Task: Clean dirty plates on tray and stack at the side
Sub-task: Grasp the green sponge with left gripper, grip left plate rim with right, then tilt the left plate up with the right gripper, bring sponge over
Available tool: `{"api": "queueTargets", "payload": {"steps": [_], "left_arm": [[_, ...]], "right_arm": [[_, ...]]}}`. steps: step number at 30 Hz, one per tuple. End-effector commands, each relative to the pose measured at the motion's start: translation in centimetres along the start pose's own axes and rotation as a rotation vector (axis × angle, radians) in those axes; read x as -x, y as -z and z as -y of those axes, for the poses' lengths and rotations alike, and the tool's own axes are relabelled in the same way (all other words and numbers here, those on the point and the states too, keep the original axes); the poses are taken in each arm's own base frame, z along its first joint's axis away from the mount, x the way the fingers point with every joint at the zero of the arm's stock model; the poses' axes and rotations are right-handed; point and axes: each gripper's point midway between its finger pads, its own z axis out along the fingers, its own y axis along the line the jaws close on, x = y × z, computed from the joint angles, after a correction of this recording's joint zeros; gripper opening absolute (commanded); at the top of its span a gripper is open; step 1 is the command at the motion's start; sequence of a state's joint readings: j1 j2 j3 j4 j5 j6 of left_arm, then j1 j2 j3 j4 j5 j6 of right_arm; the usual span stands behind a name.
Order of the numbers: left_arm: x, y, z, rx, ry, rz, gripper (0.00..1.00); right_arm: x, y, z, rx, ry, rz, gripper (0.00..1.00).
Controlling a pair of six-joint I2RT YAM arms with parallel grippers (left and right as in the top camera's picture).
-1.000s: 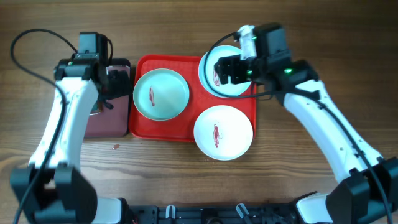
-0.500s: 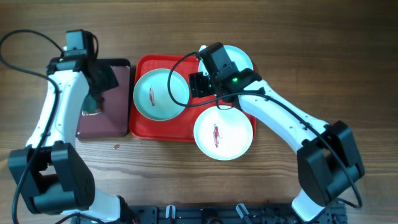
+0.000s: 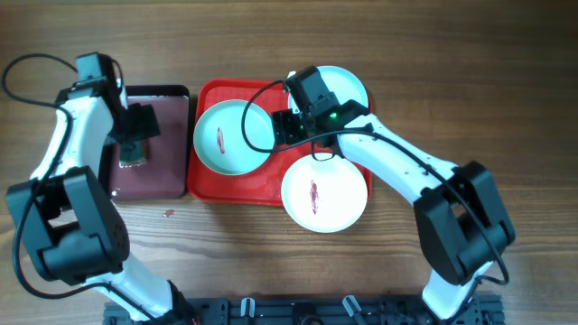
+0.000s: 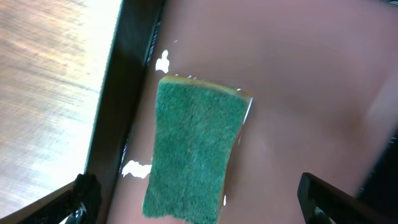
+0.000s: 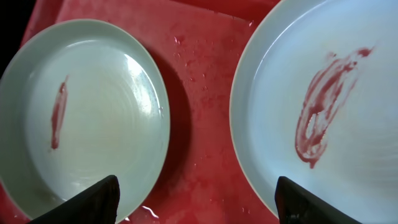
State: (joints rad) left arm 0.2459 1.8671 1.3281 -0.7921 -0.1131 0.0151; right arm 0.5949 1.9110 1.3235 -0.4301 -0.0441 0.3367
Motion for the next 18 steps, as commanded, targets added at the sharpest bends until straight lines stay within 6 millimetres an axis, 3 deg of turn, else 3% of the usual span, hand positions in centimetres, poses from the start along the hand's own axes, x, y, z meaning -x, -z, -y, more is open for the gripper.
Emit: {"api": "queueTargets", "payload": {"steps": [1,5,7,14,15,16,17,18], "left_arm": [[0.1,-1.2,1.8,-0.130,-0.067,-0.021,0.97],[-1.0,-3.4,1.6,-0.115,-0.066,-0.085,0.93],[-1.5,-4.3,1.7,-0.114,-0.061,-0.111,0.86],[-2.0,-5.3,1.5,-0.096,-0.063,-0.138,0.41],[-2.0,-5.3,1.5,-0.096,-0.063,-0.138,0.32],[-2.0,-5.3,1.5,-0.095,-0.056,-0.138,0.17],[-1.9,-5.3,1.5,-0.092,-0.014,-0.136,0.04],[-1.8,-5.3,1.5,-0.091,0.003,-0.134,0.04]], "right_arm": [[-0.7,-0.8,0.1,0.001,-0.003,-0.018,0.81],[-0.7,-0.8,0.1,0.001,-0.003,-0.019,0.81],[-0.7,-0.8,0.1,0.001,-0.003,-0.019,0.81],[-0.7,-0.8,0.1,0.001,-0.004,-0.018,0.81],[-0.7,-0.8,0.1,0.001,-0.004,-0.018,0.76],[-0.7,-0.8,0.1,0.001,-0.003,-0.017,0.62],[-0.5,-0.8,0.0,0.003,-0.003,-0.010,0.57],[-0.4,-0.8,0.0,0.005,-0.002,-0.006,0.56]]}}
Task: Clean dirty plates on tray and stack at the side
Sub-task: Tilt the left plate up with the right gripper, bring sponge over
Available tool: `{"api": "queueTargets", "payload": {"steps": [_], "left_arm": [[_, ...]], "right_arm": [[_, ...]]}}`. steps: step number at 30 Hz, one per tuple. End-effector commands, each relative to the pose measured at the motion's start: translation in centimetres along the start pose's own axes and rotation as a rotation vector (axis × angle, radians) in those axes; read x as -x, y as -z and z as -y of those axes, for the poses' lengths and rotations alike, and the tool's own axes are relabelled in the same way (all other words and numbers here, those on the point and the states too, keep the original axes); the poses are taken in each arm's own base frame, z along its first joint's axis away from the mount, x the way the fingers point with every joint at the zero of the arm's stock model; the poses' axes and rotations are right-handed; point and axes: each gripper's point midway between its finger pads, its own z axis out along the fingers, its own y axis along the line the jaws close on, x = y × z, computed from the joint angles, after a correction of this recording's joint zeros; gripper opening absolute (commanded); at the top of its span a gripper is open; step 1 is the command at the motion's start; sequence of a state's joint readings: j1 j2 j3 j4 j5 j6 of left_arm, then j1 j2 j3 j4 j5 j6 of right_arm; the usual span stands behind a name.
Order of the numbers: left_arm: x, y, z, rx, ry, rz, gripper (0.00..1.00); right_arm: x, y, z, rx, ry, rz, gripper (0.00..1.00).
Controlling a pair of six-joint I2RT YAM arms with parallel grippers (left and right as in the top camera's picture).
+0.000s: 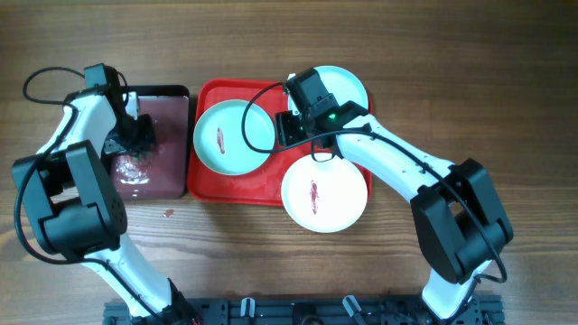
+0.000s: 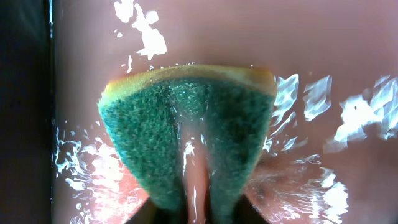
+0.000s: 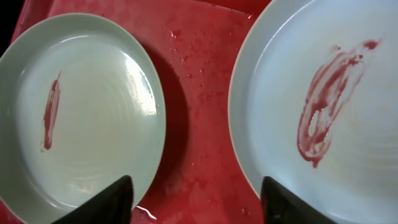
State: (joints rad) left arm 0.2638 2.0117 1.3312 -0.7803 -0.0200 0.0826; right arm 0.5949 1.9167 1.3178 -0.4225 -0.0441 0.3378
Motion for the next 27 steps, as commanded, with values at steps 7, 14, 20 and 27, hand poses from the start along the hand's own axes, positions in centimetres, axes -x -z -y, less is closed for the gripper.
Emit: {"api": "queueTargets", "payload": {"steps": [7,14,20,27], "left_arm": [[2.0,2.7,0.1,-0.016,0.178,0.046,0.04],[2.4,9.7,2.3,-0.153,0.166,0.092,0.04],[0.3,10.5,6.0,-0.305,0.033,0.016,0.04],[0.7,10.6,9.1,-0.302,-0.063,0.050,0.04]], "right_arm": [[-0.1,-0.5,-0.1,0.006,0.000,0.000,0.45],[0.3,-0.5,-0.1,0.010,-0.001,0.016,0.42],[0.6,-0.3,-2.2,0.127,0.051,0.019,0.41],[-1.2,-2.5,-2.2,0.143,-0.123,-0.058,0.39]]}}
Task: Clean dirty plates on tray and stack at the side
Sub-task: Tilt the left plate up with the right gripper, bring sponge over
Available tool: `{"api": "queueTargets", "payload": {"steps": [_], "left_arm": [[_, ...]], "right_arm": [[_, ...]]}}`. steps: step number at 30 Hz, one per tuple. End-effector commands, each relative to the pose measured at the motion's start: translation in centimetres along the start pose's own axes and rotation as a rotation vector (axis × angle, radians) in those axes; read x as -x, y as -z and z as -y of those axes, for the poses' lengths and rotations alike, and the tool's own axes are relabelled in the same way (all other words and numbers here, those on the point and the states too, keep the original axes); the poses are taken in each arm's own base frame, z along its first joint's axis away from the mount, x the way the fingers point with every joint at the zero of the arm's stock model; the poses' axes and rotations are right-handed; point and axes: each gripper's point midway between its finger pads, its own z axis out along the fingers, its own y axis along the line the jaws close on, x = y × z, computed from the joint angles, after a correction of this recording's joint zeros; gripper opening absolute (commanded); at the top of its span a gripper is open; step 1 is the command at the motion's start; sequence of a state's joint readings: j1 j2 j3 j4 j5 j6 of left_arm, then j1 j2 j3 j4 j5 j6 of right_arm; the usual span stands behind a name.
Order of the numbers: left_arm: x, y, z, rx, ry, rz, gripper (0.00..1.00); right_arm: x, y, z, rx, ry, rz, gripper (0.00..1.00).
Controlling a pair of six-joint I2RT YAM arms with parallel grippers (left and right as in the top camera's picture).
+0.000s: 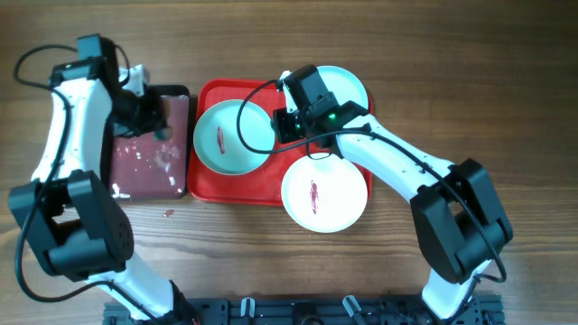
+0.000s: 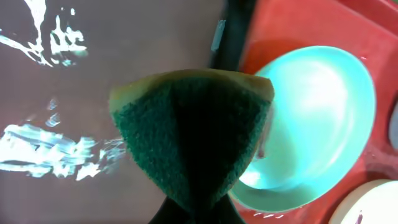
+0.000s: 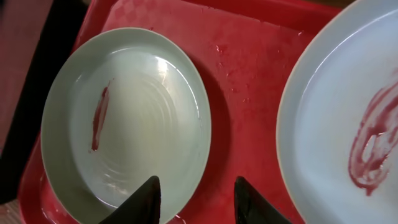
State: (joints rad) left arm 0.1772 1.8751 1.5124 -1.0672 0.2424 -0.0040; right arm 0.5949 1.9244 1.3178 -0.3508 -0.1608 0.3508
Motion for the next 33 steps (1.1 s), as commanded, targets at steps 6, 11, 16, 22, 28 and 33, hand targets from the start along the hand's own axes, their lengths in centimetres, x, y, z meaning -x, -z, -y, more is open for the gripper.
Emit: {"api": "queueTargets", "payload": {"steps": [6,11,16,22,28,33], "left_arm": [[1.1,0.4,2.0,-0.028,-0.079,0.052,0.04],[1.5,0.4,2.1,-0.029,-0.082,0.067,0.04],[1.5,0.4,2.1,-0.029,-0.083,0.069,0.04],[1.5,0.4,2.1,-0.030,-0.084,0.069,0.04],[0.9,-0.1,4.4,-0.041,-0.139,0.054,0.04],[-0.5,-1.6,8.4,-0.057,-0.241,0.022,0.04]], "right_arm": [[-3.0,-3.9,0.0,0.062,-0.134,-0.105,0.39],[-3.5,-4.9,0.4,0.054,-0.171,-0.120,0.38],[-4.2,-6.0,0.7,0.052,-0.200,-0.138,0.32],[-4.1,-6.0,0.8,0.046,-0.202,-0.133,0.17],[-3.8,-6.1,1.5,0.007,-0.253,-0.112,0.04],[-4.2,-6.0,1.4,0.011,-0.256,-0.131,0.04]]}}
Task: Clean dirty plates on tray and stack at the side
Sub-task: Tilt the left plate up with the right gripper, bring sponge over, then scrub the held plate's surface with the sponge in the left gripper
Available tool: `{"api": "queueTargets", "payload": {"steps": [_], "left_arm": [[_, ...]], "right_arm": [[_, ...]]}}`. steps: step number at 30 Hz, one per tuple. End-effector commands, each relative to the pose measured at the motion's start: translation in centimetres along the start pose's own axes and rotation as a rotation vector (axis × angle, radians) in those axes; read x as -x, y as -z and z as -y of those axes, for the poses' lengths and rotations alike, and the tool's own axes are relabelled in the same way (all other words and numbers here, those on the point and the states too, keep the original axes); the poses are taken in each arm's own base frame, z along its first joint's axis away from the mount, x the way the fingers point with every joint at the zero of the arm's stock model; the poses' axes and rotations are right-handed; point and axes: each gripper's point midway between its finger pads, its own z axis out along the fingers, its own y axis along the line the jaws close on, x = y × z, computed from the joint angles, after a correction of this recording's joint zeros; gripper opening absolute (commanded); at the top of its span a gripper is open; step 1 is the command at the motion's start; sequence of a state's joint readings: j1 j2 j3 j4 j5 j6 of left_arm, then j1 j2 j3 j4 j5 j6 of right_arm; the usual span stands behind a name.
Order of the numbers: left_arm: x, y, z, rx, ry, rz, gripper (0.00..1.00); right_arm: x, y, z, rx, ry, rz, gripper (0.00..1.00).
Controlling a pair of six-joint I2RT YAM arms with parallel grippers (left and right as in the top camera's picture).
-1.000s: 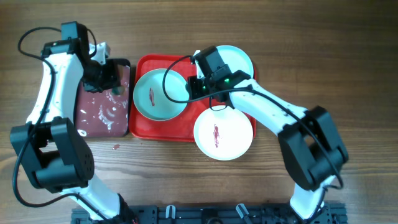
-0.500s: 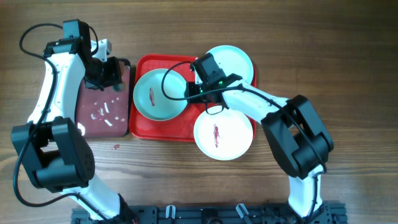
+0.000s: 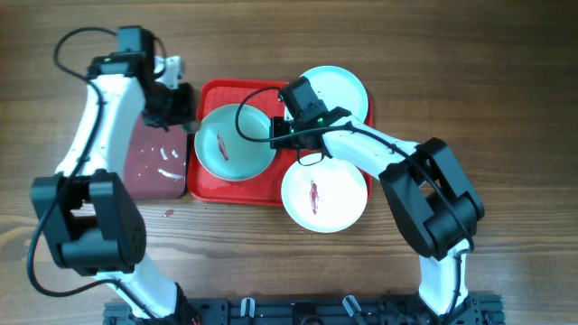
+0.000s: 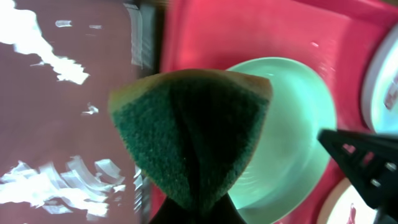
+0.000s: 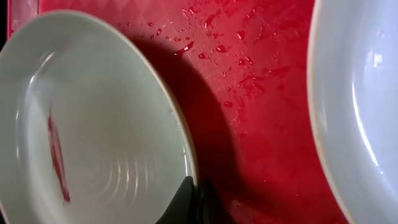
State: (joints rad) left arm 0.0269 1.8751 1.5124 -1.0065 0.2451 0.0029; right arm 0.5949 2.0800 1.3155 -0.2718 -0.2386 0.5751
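Observation:
A pale green plate (image 3: pixel 230 144) with a red smear lies at the left of the red tray (image 3: pixel 271 191). My right gripper (image 3: pixel 278 133) is shut on its right rim (image 5: pixel 186 163), with a dark shadow under that rim. My left gripper (image 3: pixel 172 106) is shut on a folded green sponge (image 4: pixel 189 130) and holds it over the tray's left edge, beside the plate (image 4: pixel 292 137). A second smeared plate (image 3: pixel 323 194) overhangs the tray's front right. A third plate (image 3: pixel 336 88) sits at the back right.
A dark brown basin (image 3: pixel 152 167) with water in it stands against the tray's left side. Bare wooden table (image 3: pixel 470 108) lies to the right of the tray and behind it. A small red spot (image 3: pixel 167 214) marks the table in front of the basin.
My left gripper has carried the sponge from over the basin's right part to the tray's left edge. My right gripper, open above the green plate's right side, is now shut on its rim.
At first my left gripper was open above the sponge lying in the basin, then it was shut on the sponge in the water, then it held it up near the tray. My right gripper stayed open between the plates and now grips the left plate's rim.

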Motion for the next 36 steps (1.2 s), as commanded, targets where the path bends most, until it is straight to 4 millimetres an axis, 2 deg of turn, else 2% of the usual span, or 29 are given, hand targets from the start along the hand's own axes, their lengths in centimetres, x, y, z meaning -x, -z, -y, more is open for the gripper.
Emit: {"api": "queueTargets", "payload": {"steps": [1,5,9,13,16,19,20,22,24,27,30,36], "left_arm": [[-0.3,-1.0,2.9,-0.030,-0.084,-0.009,0.04],[-2.3,-3.8,2.7,-0.022,-0.013,-0.096,0.04],[-4.0,-5.7,2.0,-0.003,0.097,-0.147,0.04],[-5.5,-7.5,1.0,0.106,0.242,-0.150,0.04],[-6.6,-9.5,1.5,0.126,0.282,-0.139,0.04],[-6.9,-11.5,2.0,0.141,0.276,-0.097,0.04],[-6.9,-11.6,1.9,0.155,0.292,-0.092,0.04],[-7.0,-11.7,1.4,0.183,0.317,-0.080,0.04],[-6.9,-11.6,1.3,0.186,0.319,-0.078,0.04],[-6.9,-11.6,1.3,0.185,0.318,-0.078,0.04],[-6.9,-11.6,1.3,0.185,0.318,-0.078,0.04],[-6.9,-11.6,1.4,0.184,0.317,-0.076,0.04]], "right_arm": [[-0.7,-0.8,0.9,-0.026,-0.018,-0.024,0.04],[-0.3,-0.7,1.5,-0.035,-0.062,-0.016,0.04],[0.5,-0.5,2.2,-0.055,-0.137,0.014,0.05],[0.6,-0.5,2.1,-0.051,-0.136,0.020,0.04],[0.7,-0.6,2.1,-0.048,-0.135,0.022,0.04],[0.7,-0.6,2.0,-0.045,-0.132,0.025,0.04],[0.7,-0.6,2.0,-0.047,-0.123,0.024,0.06],[0.9,-0.4,1.8,-0.033,-0.050,0.019,0.26],[2.0,0.2,1.3,-0.004,0.005,0.021,0.37],[4.3,0.9,0.7,0.015,0.058,0.079,0.42],[5.5,1.0,-0.1,0.042,0.101,0.131,0.44],[4.9,0.0,0.1,0.024,0.146,0.121,0.43]]}}
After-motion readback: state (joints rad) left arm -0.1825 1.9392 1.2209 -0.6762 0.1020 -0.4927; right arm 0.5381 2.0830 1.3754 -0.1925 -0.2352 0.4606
